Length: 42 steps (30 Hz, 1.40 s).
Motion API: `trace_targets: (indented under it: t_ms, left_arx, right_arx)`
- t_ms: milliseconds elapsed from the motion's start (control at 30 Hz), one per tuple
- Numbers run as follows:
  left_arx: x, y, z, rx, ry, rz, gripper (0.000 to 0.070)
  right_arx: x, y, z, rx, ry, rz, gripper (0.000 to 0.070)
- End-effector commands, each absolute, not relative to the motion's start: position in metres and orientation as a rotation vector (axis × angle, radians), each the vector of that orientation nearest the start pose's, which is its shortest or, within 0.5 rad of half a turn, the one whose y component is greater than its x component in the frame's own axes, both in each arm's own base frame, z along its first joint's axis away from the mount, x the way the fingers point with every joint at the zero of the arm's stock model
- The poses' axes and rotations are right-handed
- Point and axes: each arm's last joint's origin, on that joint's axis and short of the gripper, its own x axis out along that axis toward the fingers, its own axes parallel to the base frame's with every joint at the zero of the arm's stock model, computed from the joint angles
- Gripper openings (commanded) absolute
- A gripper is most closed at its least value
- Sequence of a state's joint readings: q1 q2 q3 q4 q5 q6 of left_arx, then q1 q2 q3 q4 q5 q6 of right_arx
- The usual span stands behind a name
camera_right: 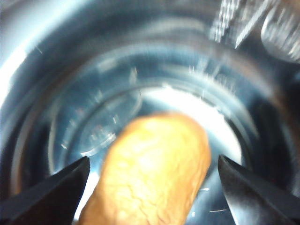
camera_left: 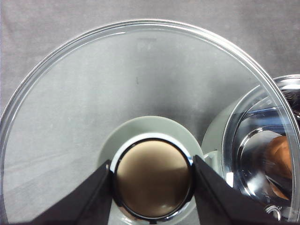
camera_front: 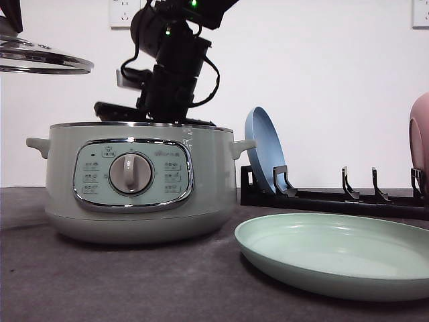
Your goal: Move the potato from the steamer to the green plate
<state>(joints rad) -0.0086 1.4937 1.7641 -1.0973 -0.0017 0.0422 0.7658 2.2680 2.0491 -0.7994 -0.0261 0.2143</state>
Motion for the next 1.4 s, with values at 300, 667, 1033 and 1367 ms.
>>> trace_targets:
  t_ms: [300, 667, 1033, 1367]
  left_arx:
    - [0.283, -0.002, 0.432, 0.046, 0.755, -0.022, 0.0001]
    - [0.283, -0.002, 0.432, 0.046, 0.753, -0.022, 0.0001]
    - [0.283, -0.003, 0.432, 0.045, 0.754, -0.029, 0.0001]
    - [0.283, -0.009, 0.432, 0.03, 0.751, -0.096, 0.0001]
  right_arx:
    - [0.354, 0.349, 0.224, -0.186, 1.053, 0.614, 0.0247]
    - [0.346, 0.336, 0.273, -0.186, 0.949, 0.678, 0.0181]
    - [0.304, 0.283, 0.374, -0.229, 0.808, 0.725, 0.0181]
    - [0.267, 0.205, 0.428, -0.191, 0.8, 0.642, 0.0154]
